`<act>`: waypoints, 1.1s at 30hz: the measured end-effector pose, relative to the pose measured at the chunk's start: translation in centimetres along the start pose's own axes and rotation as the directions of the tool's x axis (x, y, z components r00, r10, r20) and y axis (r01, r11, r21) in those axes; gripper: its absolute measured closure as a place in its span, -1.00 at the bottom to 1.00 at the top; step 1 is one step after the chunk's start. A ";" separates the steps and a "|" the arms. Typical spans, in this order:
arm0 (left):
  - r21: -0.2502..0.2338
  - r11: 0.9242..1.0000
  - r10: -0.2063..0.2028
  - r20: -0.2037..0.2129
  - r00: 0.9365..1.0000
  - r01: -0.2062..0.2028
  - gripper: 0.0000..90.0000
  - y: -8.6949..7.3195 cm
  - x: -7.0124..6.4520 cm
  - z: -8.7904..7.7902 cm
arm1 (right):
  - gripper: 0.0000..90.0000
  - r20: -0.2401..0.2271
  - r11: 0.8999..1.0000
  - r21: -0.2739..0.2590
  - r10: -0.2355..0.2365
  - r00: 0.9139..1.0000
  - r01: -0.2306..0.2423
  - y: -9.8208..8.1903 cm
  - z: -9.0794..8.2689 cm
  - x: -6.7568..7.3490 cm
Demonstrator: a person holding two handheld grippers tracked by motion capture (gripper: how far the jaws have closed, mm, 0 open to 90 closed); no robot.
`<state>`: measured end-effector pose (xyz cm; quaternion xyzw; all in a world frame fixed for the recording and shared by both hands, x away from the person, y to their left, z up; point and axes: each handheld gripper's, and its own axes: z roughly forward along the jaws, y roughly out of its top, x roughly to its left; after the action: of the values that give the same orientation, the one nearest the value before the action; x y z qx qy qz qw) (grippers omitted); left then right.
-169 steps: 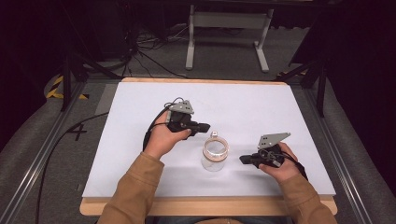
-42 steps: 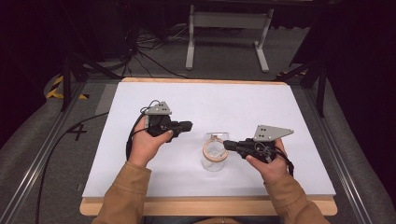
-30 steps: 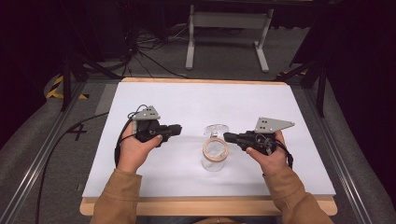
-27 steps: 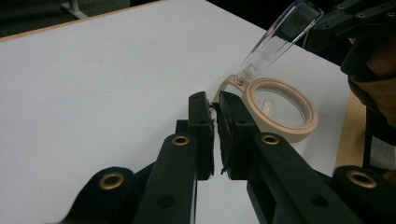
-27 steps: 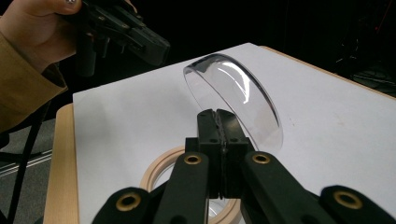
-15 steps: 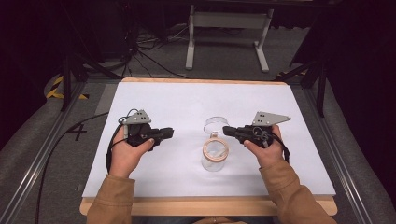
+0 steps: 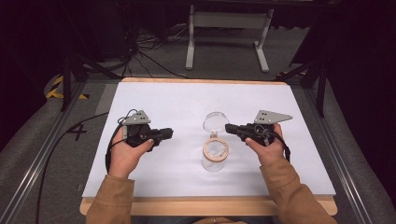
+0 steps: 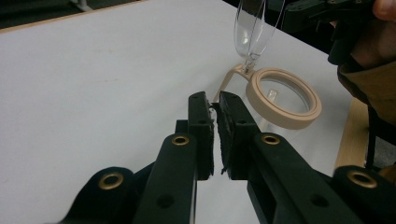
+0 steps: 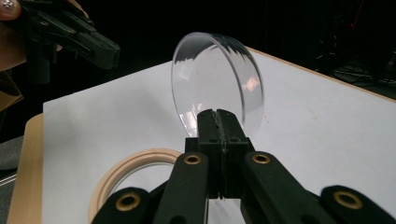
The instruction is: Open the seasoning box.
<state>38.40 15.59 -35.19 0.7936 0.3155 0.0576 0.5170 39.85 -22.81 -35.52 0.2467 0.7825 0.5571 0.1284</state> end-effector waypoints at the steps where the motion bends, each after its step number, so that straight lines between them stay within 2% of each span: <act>1: 0.004 1.000 0.003 0.009 1.000 -0.003 0.83 0.0 -0.1 0.0 | 1.00 -0.004 1.000 0.005 -0.015 1.000 0.015 0.2 -0.2 0.1; 2: 0.004 1.000 0.022 0.015 1.000 -0.022 0.79 0.1 0.0 0.0 | 1.00 -0.006 0.999 0.010 -0.031 0.999 0.031 0.6 -0.6 0.1; 4: 0.006 1.000 0.030 0.012 0.999 -0.030 0.79 0.1 -0.2 -0.1 | 0.99 -0.011 0.999 0.012 -0.043 0.999 0.043 1.0 -1.4 0.0; 7: 0.018 1.000 0.026 -0.026 0.999 -0.025 0.83 0.2 -0.2 -0.4 | 0.90 -0.001 0.999 0.004 -0.038 0.999 0.038 1.6 -3.1 -0.5; 12: 0.010 1.000 0.012 -0.038 0.999 -0.011 0.81 0.1 0.1 -0.8 | 0.82 0.051 1.000 0.011 -0.006 0.999 0.006 1.6 -5.2 -1.8; 15: 0.023 1.000 0.015 -0.058 0.998 -0.014 0.74 0.0 0.5 -0.9 | 0.74 0.087 1.000 0.010 0.008 0.996 -0.009 1.4 -6.1 -2.6; 20: 0.043 0.999 -0.002 -0.099 0.995 0.006 0.68 -0.4 1.3 -1.2 | 0.65 0.140 0.999 0.007 0.037 0.989 -0.039 0.9 -7.6 -3.9; 23: 0.061 0.998 -0.006 -0.140 0.990 0.015 0.64 -0.7 2.0 -1.5 | 0.56 0.185 0.998 0.014 0.054 0.981 -0.057 0.5 -8.5 -4.9; 24: 0.061 0.998 -0.006 -0.140 0.990 0.015 0.62 -0.7 2.0 -1.5 | 0.56 0.185 0.998 0.014 0.054 0.981 -0.057 0.5 -8.5 -4.9; 25: 0.062 0.998 -0.011 -0.151 0.988 0.021 0.62 -0.8 2.2 -1.5 | 0.48 0.210 0.997 0.023 0.063 0.976 -0.069 0.1 -9.0 -5.5; 28: 0.070 0.997 -0.029 -0.178 0.984 0.042 0.60 -1.1 2.9 -1.7 | 0.36 0.249 0.995 0.033 0.083 0.965 -0.094 -0.5 -9.6 -6.5; 29: 0.076 0.997 -0.018 -0.190 0.982 0.033 0.59 -1.2 3.4 -1.7 | 0.31 0.266 0.993 0.037 0.096 0.959 -0.109 -0.9 -9.9 -6.9; 31: 0.073 0.996 -0.037 -0.202 0.979 0.053 0.57 -1.7 4.1 -1.6 | 0.27 0.274 0.990 0.038 0.121 0.954 -0.136 -1.5 -10.3 -7.5; 33: 0.072 0.994 -0.068 -0.218 0.974 0.085 0.57 -2.3 5.0 -1.5 | 0.24 0.298 0.987 0.042 0.136 0.945 -0.156 -2.2 -10.8 -8.3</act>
<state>40.71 20.24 -37.66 0.7901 0.4020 0.1105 0.4493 41.19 -36.51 -34.40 0.3880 0.7520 0.4965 0.1935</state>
